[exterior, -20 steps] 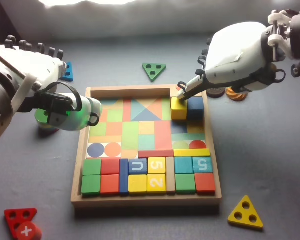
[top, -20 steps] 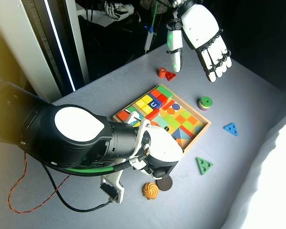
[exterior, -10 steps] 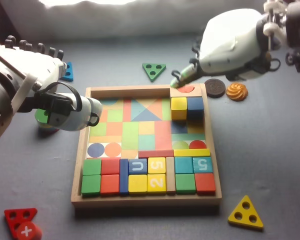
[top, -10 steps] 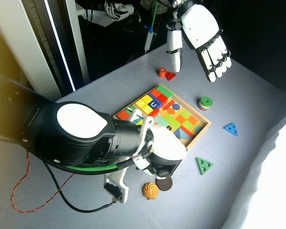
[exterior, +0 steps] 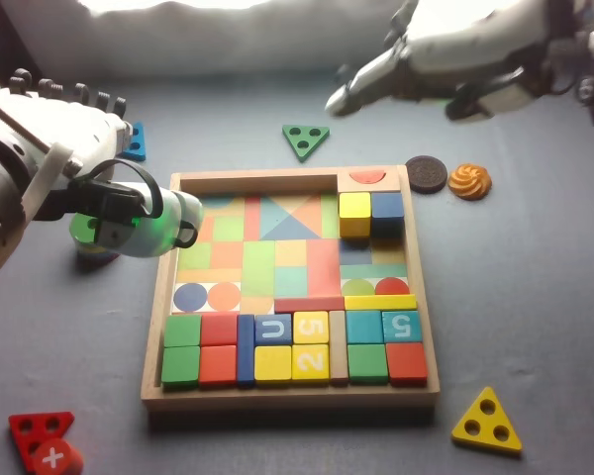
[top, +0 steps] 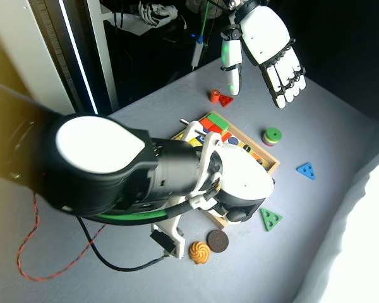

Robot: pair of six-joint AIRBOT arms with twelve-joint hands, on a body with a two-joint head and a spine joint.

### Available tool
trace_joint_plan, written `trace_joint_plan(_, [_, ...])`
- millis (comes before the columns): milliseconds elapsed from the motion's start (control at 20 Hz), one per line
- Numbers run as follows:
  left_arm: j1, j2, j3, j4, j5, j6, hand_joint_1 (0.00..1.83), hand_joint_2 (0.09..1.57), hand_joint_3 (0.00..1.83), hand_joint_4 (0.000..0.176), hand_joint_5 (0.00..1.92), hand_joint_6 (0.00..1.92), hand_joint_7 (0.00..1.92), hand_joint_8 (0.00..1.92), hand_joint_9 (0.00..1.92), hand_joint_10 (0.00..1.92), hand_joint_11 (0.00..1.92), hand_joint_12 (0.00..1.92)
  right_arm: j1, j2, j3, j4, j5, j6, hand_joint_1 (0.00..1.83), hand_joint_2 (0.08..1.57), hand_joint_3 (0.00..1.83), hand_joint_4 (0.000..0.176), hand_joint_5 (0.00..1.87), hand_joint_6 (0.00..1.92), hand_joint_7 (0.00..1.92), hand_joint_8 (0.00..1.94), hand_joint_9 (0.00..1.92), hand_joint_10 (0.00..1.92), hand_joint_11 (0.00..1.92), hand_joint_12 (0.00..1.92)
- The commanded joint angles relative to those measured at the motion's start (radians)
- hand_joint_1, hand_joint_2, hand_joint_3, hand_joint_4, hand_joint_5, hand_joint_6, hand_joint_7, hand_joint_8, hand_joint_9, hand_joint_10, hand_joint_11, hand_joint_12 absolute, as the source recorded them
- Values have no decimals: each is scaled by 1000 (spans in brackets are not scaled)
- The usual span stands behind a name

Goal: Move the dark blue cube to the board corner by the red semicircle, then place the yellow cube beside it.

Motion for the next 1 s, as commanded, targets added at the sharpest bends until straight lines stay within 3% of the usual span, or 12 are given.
trace_joint_plan(0, [-11,7,-4,84,-15,-1,1,1255,0,0,149,6,107,4,69,3,9,36,5,28,-13,47,-27,3,1808,1119,0,0,398,3,1104,1941,1241,1921,1373,1921])
trace_joint_plan(250, [-11,7,-4,86,-15,-1,12,1258,0,0,143,4,114,6,79,5,13,50,-57,204,-256,47,-148,40,1798,1140,5,0,397,1,1054,1941,1213,1921,1323,1921])
trace_joint_plan(400, [-11,7,-4,86,-15,-1,1,1257,0,0,137,3,111,3,75,2,7,57,-85,278,-357,53,-209,76,1785,1140,4,0,362,3,1016,1941,1201,1921,1311,1921])
trace_joint_plan(700, [-11,6,-4,87,-15,-1,14,1264,1,0,159,5,126,5,90,6,20,65,-125,314,-381,113,-208,56,1745,1160,7,0,352,11,1001,1941,1144,1921,1212,1919])
trace_joint_plan(800, [-11,6,-4,86,-15,-1,8,1263,0,0,146,1,119,1,86,1,3,99,-157,323,-381,141,-201,0,1714,1180,13,0,392,16,995,1941,1151,1921,1146,1921])
trace_joint_plan(900, [-11,6,-4,86,-15,-1,0,1256,0,0,135,0,111,0,79,1,0,114,-176,330,-381,205,-177,-58,1616,1185,10,0,400,10,998,1907,1219,1921,1224,1921])
trace_joint_plan(950, [-11,6,-4,86,-15,-1,0,1256,0,0,134,1,110,1,77,1,0,109,-178,333,-381,235,-167,-83,1580,1164,1,0,504,20,1006,1876,1230,1921,1262,1921])
